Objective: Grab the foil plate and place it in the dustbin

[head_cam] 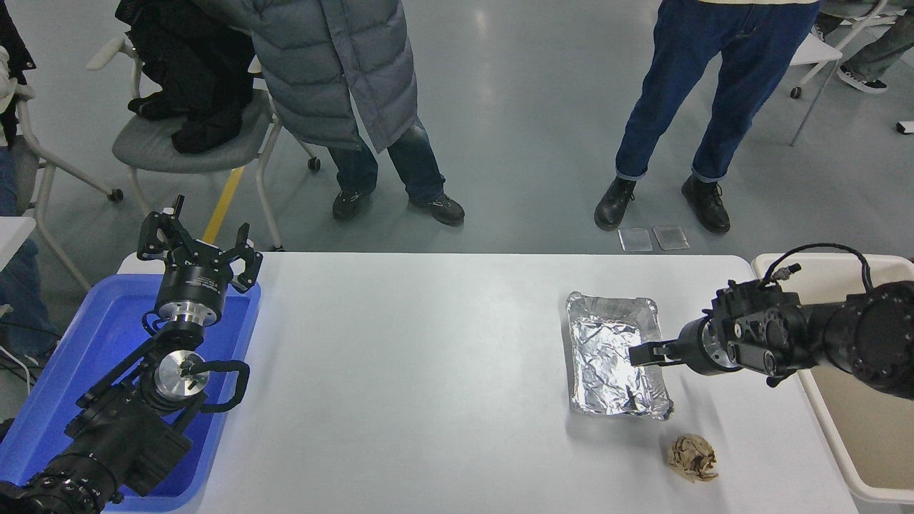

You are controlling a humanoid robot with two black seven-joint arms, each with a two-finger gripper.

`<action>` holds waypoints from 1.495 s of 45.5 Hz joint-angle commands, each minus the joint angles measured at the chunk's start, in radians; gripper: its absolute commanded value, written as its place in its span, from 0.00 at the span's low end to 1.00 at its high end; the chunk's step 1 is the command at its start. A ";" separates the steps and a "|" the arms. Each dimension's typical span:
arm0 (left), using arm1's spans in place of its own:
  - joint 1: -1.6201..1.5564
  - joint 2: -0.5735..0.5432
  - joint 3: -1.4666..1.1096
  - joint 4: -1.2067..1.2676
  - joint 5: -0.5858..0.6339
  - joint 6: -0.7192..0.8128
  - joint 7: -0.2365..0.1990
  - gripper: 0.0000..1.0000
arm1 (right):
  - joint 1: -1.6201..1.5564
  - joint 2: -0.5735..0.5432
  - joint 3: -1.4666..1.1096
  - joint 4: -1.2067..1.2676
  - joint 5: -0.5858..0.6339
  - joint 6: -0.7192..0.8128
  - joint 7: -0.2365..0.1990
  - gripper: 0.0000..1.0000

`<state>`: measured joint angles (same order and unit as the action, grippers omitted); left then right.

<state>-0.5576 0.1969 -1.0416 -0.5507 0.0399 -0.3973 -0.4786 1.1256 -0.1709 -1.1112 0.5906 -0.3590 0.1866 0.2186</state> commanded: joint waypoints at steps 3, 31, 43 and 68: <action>0.001 0.001 0.000 0.000 0.000 0.000 0.000 0.99 | -0.041 0.018 0.008 -0.054 0.000 -0.007 -0.018 0.57; -0.001 -0.001 -0.002 0.000 0.000 0.000 0.000 0.99 | -0.018 0.021 0.010 -0.032 -0.014 -0.004 -0.013 0.00; 0.001 0.001 -0.002 0.000 0.000 0.000 0.000 0.99 | 0.081 -0.009 -0.002 0.070 -0.014 -0.001 -0.013 0.00; 0.002 0.001 -0.003 0.000 0.000 0.000 0.000 0.99 | 0.816 -0.297 -0.196 0.727 -0.192 0.059 -0.011 0.00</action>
<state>-0.5567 0.1973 -1.0440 -0.5507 0.0399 -0.3973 -0.4786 1.6090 -0.3724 -1.1965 1.0585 -0.4883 0.2058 0.2062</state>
